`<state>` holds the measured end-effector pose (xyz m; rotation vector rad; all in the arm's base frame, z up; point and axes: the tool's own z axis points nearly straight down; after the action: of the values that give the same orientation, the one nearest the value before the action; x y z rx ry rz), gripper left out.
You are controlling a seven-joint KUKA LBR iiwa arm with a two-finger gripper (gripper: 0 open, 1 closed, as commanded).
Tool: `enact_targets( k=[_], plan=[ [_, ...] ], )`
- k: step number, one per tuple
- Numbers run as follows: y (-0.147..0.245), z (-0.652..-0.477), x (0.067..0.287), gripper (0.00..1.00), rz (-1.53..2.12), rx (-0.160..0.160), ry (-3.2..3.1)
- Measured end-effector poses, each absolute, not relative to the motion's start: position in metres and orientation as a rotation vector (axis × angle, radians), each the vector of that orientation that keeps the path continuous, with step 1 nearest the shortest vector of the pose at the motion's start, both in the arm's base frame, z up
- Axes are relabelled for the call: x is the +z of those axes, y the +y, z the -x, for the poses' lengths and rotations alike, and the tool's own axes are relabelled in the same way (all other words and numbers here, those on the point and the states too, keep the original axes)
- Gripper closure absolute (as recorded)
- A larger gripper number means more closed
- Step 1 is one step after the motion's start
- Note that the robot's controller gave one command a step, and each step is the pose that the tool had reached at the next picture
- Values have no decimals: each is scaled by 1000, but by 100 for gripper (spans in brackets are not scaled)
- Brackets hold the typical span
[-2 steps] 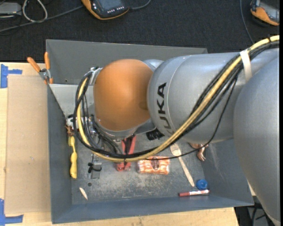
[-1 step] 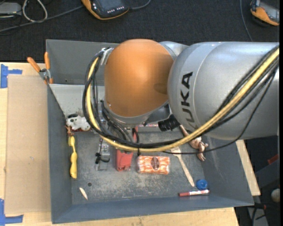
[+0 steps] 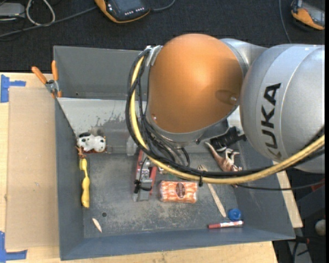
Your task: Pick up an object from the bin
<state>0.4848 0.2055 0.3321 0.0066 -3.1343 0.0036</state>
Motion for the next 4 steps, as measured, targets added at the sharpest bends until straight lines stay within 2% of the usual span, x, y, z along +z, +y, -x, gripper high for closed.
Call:
enact_targets(
  k=[1, 2, 3, 4],
  plan=[
    [163, -518, 263, 0, 90, 3, -3133],
    [141, -525, 234, 0, 104, 7, -3129],
    [147, -537, 221, 0, -436, 1, -3102],
    [78, -530, 214, 0, -261, 2, -3118]
  ],
)
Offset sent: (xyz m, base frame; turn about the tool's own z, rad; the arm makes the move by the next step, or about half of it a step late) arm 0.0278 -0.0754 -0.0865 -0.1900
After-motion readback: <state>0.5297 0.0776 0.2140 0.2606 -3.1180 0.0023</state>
